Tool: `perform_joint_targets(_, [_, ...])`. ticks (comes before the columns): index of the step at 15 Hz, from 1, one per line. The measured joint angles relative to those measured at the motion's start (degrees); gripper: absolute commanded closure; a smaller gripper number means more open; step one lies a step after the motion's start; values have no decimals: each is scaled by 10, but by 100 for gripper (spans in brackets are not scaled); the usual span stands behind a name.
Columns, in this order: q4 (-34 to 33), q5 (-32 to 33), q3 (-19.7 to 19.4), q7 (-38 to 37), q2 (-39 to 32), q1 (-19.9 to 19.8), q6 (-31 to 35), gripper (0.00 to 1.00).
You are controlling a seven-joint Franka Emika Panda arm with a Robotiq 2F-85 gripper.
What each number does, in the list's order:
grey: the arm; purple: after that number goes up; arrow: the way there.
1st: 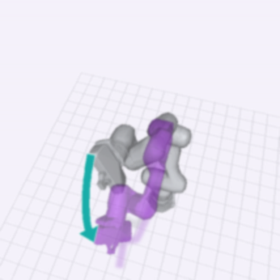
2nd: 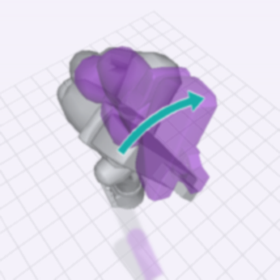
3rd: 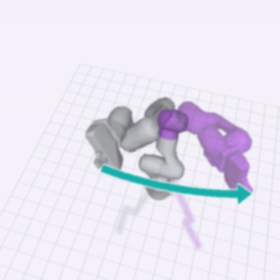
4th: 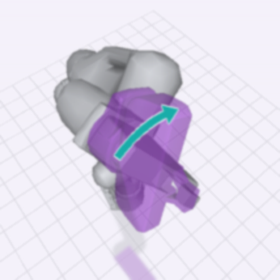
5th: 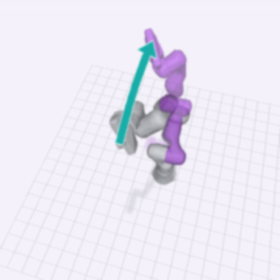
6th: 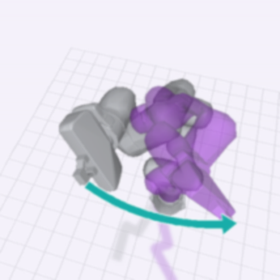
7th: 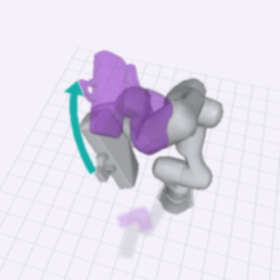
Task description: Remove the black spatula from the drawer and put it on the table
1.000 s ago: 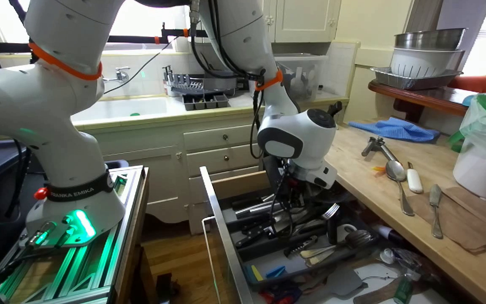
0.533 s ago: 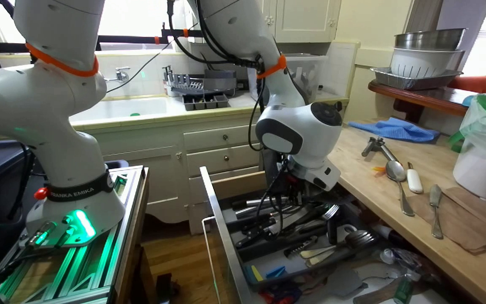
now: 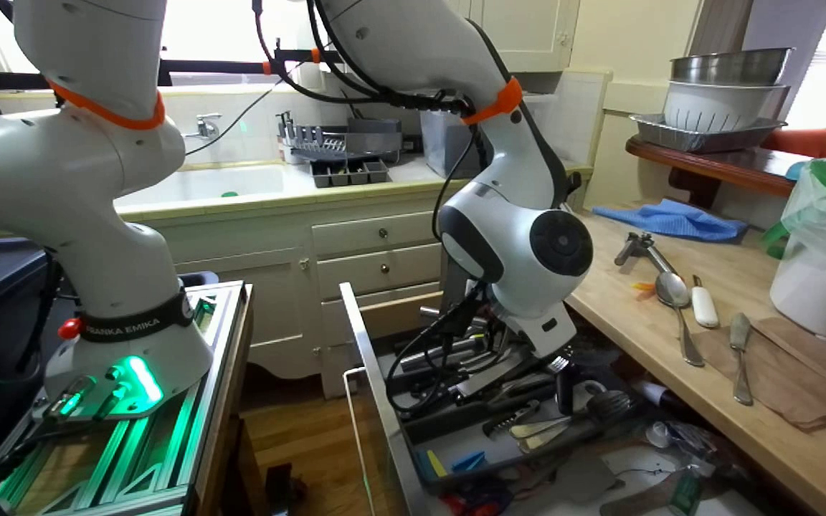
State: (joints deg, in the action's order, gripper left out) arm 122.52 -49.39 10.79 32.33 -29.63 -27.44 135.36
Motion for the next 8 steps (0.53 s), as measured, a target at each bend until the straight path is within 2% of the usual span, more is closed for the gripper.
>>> perform_joint_targets(8, [-3, -135, -79, -9, 3, 24, -154, 94])
